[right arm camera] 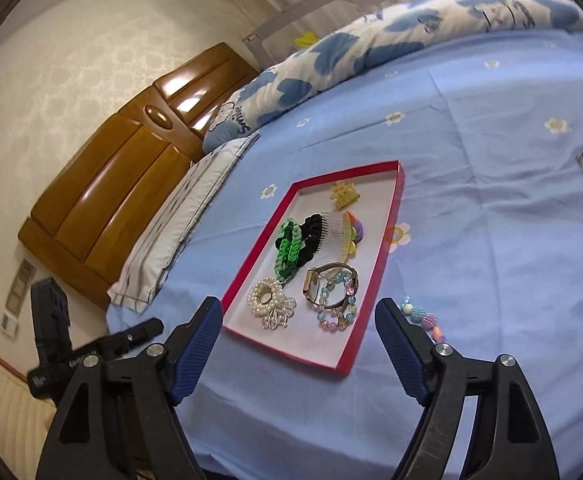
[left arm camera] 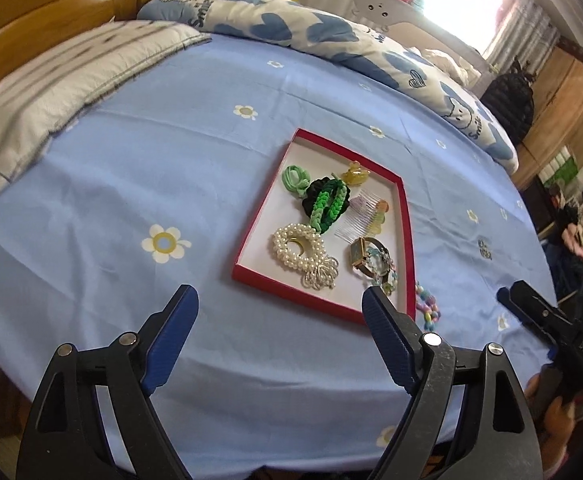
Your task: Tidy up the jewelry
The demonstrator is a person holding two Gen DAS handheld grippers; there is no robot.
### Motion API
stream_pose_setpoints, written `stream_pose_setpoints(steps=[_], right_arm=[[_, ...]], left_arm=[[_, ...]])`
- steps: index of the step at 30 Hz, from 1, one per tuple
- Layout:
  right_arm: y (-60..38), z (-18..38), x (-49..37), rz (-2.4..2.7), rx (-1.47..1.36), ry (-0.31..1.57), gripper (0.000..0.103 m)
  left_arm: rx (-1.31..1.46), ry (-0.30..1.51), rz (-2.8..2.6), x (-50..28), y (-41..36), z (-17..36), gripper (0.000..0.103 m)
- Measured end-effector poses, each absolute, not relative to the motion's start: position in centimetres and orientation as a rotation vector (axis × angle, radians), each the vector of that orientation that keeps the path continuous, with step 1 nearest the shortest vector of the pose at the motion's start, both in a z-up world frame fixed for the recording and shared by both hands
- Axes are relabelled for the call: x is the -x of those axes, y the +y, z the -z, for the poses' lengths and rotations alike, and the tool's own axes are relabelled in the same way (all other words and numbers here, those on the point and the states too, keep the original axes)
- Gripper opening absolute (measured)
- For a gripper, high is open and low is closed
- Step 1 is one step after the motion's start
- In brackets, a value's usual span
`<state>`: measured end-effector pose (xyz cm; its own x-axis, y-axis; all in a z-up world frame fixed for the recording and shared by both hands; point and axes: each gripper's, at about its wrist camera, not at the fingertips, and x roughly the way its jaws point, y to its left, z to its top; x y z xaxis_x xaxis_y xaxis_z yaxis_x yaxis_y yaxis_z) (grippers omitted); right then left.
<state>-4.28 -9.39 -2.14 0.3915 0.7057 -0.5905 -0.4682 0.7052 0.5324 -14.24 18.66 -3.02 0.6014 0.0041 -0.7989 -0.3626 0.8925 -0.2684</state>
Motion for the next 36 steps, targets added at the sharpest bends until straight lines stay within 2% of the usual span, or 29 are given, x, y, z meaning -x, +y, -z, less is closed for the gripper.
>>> stream_pose_setpoints(steps=[5,7,8,11,13,18,27,36], right_arm=[[-8.9,-1.3,5.4,-0.756,-0.169,0.889,0.088],[-8.8,-3.1,5.9,-0.768,-0.120,0.866,0.088],[-8.8,-4.0,6.1,-0.767,-0.101,0.849,0.090],[-9.1,-6.4,6.9,-0.752,-0.054,0.767,0.100],[-9.3,-6.9,7.6,-0.734,-0.032,0.702,0.101],[-8.4,-4.0,8.6,-0.700,-0.004,0.659,0.101],[-7.4,4.8,8.9,-0.688,-0.001,0.825,0.101],[-7.9,4.8,9.0,-0.656,0.001,0.848,0.101]], left_arm=[[0.333,0.879,-0.208,14.7,17.3,-0.7,0.089],[0.286,0.855,-0.210,14.8,16.9,-2.5,0.095],[0.268,0.848,-0.212,14.9,16.8,-3.0,0.102],[0.198,0.817,-0.264,14.9,16.5,-3.8,0.103],[0.170,0.810,-0.307,14.9,16.4,-3.2,0.103],[0.209,0.831,-0.333,14.6,16.4,0.7,0.103],[0.133,0.886,-0.384,15.2,15.2,4.8,0.103],[0.099,0.865,-0.388,15.7,14.2,4.5,0.103]])
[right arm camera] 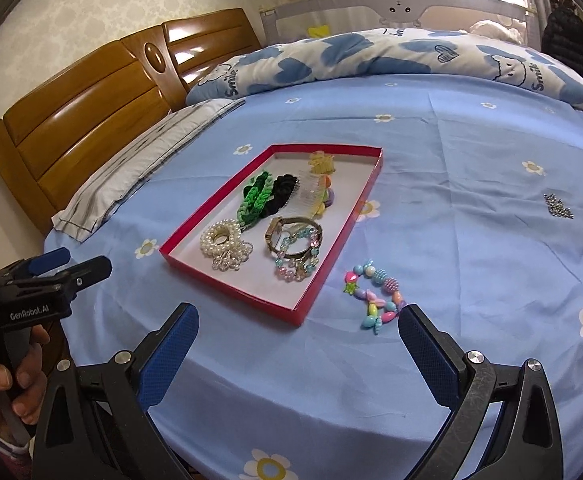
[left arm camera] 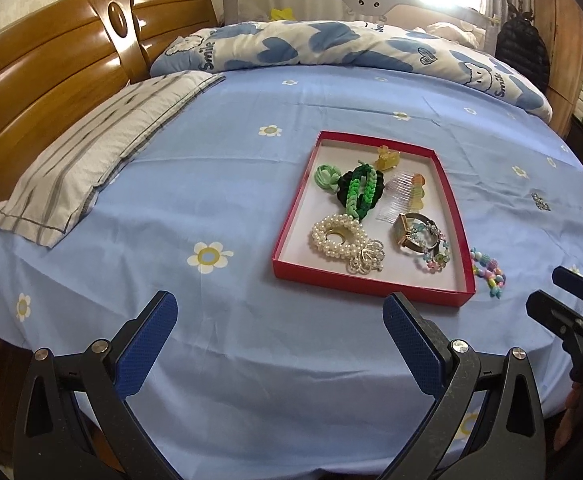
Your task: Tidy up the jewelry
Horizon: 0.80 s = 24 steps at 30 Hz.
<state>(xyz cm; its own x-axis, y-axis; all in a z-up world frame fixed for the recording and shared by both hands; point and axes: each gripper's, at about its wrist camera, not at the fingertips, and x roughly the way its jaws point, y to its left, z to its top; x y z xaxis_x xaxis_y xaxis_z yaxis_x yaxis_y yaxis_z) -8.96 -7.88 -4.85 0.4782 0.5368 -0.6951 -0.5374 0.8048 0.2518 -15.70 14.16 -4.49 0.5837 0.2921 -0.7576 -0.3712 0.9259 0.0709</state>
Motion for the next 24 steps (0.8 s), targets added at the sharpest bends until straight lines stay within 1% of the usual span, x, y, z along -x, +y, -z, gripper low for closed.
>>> stream_pose_setpoints(steps=[6,24], right_arm=[[-7.9,4.9,9.1,-0.651,0.001,0.848,0.101],[-7.9,4.3,9.6,-0.641,0.017,0.805,0.101]], left_arm=[[0.078,0.826,-0.373,16.1,13.1,4.2,0.103],[0.058,0.809,-0.376,16.0,12.1,3.9,0.103]])
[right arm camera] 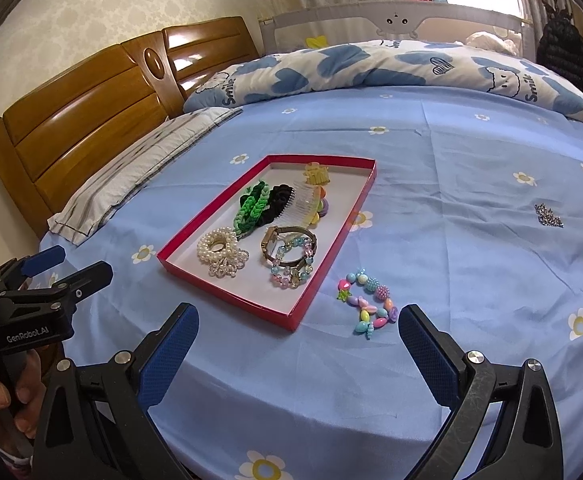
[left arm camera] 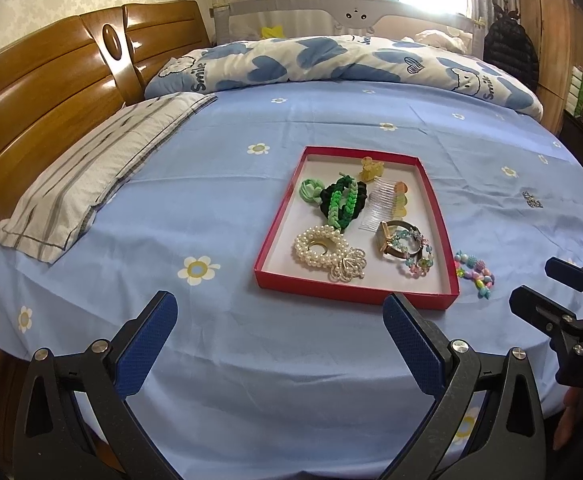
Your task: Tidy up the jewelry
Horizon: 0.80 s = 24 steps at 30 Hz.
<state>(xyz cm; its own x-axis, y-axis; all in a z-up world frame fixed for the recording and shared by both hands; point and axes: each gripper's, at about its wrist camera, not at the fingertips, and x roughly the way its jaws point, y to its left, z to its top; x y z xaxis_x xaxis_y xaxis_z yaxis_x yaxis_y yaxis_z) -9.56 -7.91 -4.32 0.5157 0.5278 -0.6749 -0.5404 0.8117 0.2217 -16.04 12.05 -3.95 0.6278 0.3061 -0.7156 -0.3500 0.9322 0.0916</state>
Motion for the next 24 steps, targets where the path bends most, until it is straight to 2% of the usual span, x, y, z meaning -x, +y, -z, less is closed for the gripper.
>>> stream_pose_setpoints(steps=[24], right_arm=[[-7.68,3.92,9.93,-0.650,0.023,0.786,0.101]], left_arm=[[0.058,0.818,-0.367,16.01,11.79,4.09,0.103]])
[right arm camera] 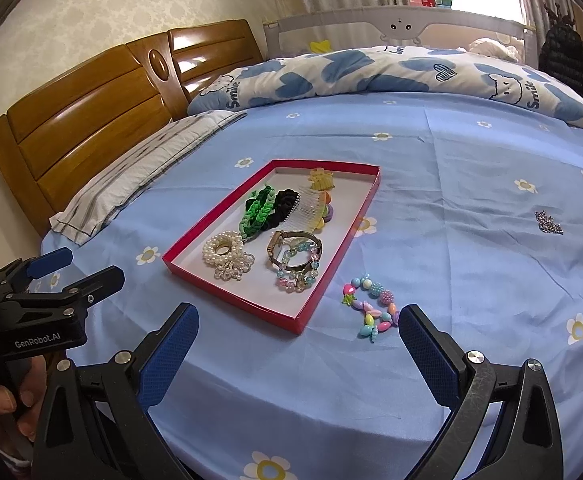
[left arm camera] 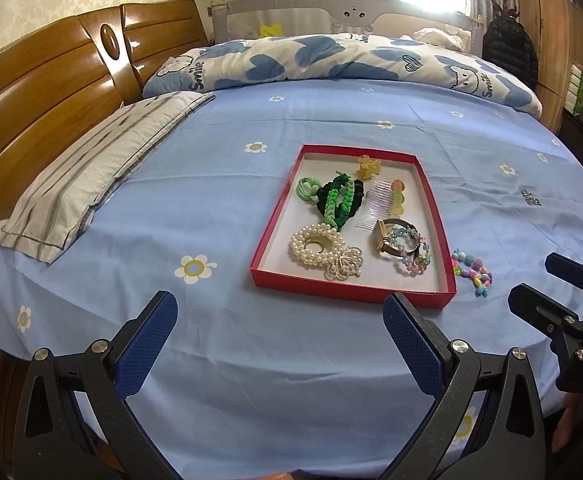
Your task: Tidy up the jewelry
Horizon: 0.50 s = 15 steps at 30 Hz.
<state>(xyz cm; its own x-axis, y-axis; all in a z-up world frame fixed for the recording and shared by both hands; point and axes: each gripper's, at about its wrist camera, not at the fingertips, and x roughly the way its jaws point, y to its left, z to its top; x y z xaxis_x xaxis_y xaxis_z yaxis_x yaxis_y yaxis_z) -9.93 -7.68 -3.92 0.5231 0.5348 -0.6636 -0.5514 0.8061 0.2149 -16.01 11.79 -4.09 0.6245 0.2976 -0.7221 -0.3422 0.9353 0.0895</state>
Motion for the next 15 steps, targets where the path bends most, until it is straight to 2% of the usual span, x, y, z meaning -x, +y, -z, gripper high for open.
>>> stream_pose_setpoints(steps=[15], right_arm=[[-7.55,3.23,10.28,-0.662,0.025,0.769,0.101]], left_arm=[[0.064,0.821,-0.362,16.00,11.81,3.74,0.103]])
